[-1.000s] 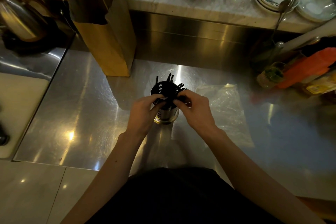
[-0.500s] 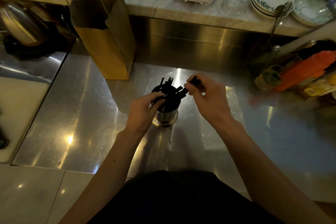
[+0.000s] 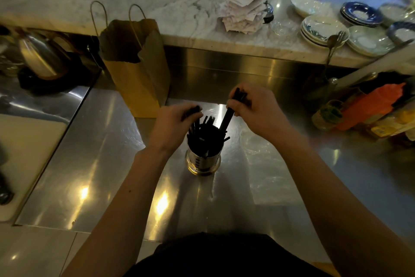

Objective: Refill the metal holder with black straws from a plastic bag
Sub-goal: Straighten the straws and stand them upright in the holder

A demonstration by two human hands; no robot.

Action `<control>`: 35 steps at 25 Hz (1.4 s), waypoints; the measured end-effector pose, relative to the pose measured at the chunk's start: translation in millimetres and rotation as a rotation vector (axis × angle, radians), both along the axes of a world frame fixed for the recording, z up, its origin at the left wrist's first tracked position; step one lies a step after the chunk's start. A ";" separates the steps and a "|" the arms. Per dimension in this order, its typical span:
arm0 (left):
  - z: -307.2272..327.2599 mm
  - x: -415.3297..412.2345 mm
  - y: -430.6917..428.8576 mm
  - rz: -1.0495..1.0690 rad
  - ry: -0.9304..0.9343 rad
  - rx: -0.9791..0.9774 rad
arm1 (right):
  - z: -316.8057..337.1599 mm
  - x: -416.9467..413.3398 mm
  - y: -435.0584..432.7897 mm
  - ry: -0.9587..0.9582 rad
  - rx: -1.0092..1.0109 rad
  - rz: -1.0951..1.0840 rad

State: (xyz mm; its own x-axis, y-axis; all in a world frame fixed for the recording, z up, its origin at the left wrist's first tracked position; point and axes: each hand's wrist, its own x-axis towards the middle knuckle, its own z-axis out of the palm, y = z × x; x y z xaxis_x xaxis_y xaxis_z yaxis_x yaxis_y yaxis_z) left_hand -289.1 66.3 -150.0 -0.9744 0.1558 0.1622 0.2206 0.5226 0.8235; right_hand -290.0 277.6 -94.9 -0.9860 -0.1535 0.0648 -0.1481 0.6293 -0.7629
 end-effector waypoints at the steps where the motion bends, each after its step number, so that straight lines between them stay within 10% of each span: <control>1: 6.9 -4.3 -1.2 -0.002 -0.005 0.010 | 2.1 -3.4 -1.4 -0.006 0.008 0.015; 13: 63.7 -43.9 -9.2 -0.198 -0.044 0.101 | 26.0 -40.2 -34.4 0.097 0.032 0.015; 35: 52.7 -54.1 -58.4 0.087 -0.224 0.535 | 34.2 -38.0 4.8 -0.108 -0.390 -0.047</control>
